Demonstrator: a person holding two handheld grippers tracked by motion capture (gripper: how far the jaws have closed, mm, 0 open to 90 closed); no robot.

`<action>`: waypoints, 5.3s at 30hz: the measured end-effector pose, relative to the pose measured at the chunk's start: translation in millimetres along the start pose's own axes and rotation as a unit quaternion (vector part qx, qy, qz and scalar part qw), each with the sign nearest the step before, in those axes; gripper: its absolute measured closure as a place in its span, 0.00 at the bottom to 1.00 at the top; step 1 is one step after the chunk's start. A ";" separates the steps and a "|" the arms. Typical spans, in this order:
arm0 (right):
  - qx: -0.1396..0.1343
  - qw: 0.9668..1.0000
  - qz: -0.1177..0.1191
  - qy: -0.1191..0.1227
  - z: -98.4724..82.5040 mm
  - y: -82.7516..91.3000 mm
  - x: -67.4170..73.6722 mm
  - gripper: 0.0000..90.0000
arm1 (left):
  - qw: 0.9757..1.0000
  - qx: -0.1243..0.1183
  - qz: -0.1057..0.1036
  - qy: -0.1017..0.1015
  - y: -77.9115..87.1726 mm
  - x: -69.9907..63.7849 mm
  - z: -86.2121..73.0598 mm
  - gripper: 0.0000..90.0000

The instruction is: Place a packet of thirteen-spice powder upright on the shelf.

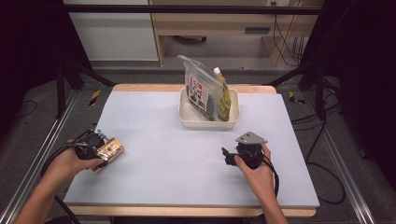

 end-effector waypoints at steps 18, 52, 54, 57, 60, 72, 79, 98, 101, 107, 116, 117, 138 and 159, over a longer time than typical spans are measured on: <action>0.010 0.999 0.042 -0.031 2.5 -6.9 16.6 0.17 | 0.988 -0.064 -0.005 -0.138 1.9 -76.8 90.1 0.36; 0.020 0.970 0.226 -0.083 47.2 -31.3 98.5 0.32 | 0.962 -0.142 -0.005 -0.232 -14.4 -154.6 143.3 0.36; 0.025 0.969 0.228 -0.085 46.0 -32.1 100.1 0.32 | 0.961 -0.145 -0.004 -0.236 -14.0 -158.5 144.5 0.36; 0.030 0.967 0.236 -0.087 44.8 -32.9 103.5 0.32 | 0.958 -0.151 -0.007 -0.242 -12.9 -164.5 145.8 0.36; 0.033 0.967 0.239 -0.087 43.7 -33.7 105.9 0.33 | 0.956 -0.158 -0.004 -0.247 -9.9 -168.5 147.5 0.36; 0.048 0.957 0.261 -0.113 38.8 -38.0 110.1 0.35 | 0.950 -0.186 0.002 -0.250 -2.8 -174.7 153.7 0.36; 0.050 0.951 0.280 -0.124 39.1 -38.9 114.2 0.40 | 0.947 -0.201 0.005 -0.251 -0.7 -178.9 157.2 0.36; 0.028 0.930 0.315 -0.186 51.3 -25.0 106.8 0.74 | 0.940 -0.234 0.004 -0.246 -2.6 -182.9 164.6 0.35; 0.016 0.942 0.288 -0.169 54.7 -23.3 101.2 0.76 | 0.942 -0.248 -0.009 -0.228 -0.4 -181.0 165.3 0.26; -0.003 0.957 0.238 -0.164 58.8 -19.4 81.4 0.76 | 0.945 -0.256 -0.009 -0.201 1.6 -168.6 164.4 0.18; -0.024 0.967 0.198 -0.160 62.7 -11.2 60.0 0.76 | 0.950 -0.265 -0.006 -0.165 2.1 -152.1 161.7 0.11; -0.025 0.968 0.194 -0.157 62.8 -10.1 57.9 0.76 | 0.950 -0.265 -0.005 -0.162 2.1 -150.2 161.3 0.11; 0.004 0.992 0.054 -0.112 74.7 43.7 -31.4 0.76 | 0.958 -0.280 0.030 -0.054 2.4 -87.1 113.2 0.08; 0.048 0.992 -0.069 -0.094 147.0 19.1 -105.1 0.76 | 0.949 -0.310 0.060 0.019 3.5 -60.8 79.8 0.07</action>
Point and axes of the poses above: each handheld gripper's, and its own axes: y roughly backward along the jaws, z roughly out of its top, x roughly to its left, the point moved 9 cm from there along -y, roughly forward along the jaws, and after that the axes turned 5 degrees about -z, right-handed, at the moved point
